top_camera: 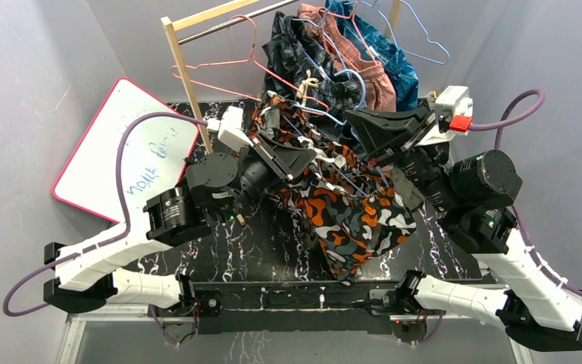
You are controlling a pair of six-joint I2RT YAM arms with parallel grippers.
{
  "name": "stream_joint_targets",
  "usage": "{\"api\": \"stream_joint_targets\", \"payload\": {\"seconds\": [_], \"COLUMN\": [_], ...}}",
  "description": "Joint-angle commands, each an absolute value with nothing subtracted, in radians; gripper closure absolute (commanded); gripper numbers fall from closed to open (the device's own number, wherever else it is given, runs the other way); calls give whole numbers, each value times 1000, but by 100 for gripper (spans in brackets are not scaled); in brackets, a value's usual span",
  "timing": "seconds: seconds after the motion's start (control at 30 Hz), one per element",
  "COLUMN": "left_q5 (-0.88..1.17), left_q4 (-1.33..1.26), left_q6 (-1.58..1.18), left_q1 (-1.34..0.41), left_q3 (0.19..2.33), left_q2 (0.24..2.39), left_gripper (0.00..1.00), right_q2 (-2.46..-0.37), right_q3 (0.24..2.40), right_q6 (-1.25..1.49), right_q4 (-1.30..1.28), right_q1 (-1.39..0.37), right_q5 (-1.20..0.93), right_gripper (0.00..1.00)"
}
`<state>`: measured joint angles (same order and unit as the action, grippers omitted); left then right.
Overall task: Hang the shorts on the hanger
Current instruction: Hang the shorts on the hanger.
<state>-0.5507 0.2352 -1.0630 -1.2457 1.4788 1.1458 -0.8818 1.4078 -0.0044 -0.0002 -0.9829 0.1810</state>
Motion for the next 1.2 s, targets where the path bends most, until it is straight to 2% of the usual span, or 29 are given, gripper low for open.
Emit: {"api": "stream_joint_targets", "payload": {"seconds": [0.0,0.07,0.13,0.27,0.33,0.43,0.47,0.5,0.53,0.7,0.9,1.17], "left_q5": [-534,-538,-551,-561,-552,-516,-505,-494,-486,-462,-397,-726], "left_q4": [197,196,192,186,187,191,194,198,204,252,313,495], "left_q6": [-1047,-1063,-1072,-1075,-1073,-1045,-1030,-1022,-1014,-978,-793,-676], "left_q1": [-1246,-1246,-1246,-1246,-1246,-1246,-1246,-1245,-1245,-1246,-1246,-1246], "left_q3": [1507,1466,1432,1392,1386,1381,1377,1373,1365,1317,1309,1235], "left_q2": [1184,1182,1169,1147,1145,1132,1121,1109,1094,985,841,591], "left_gripper": [85,72,65,62,56,32,22,5,2,2,2,2], "right_q2": [-873,-870,-869,-867,-866,-864,-863,-861,-859,-852,-844,-845], "right_q3": [1410,1410,1411,1413,1415,1421,1423,1424,1426,1438,1453,1583], "right_q6": [-8,-3,-1,2,4,0,-5,-10,-15,-37,-66,-96], "right_q4": [79,83,83,83,83,81,78,75,72,59,62,-121], "right_q1": [-982,-982,-981,-982,-981,-982,-982,-982,-982,-981,-982,-982], "right_q5": [176,170,167,164,162,170,177,180,186,198,268,373], "right_gripper": [100,100,100,100,100,100,100,100,100,100,100,100]}}
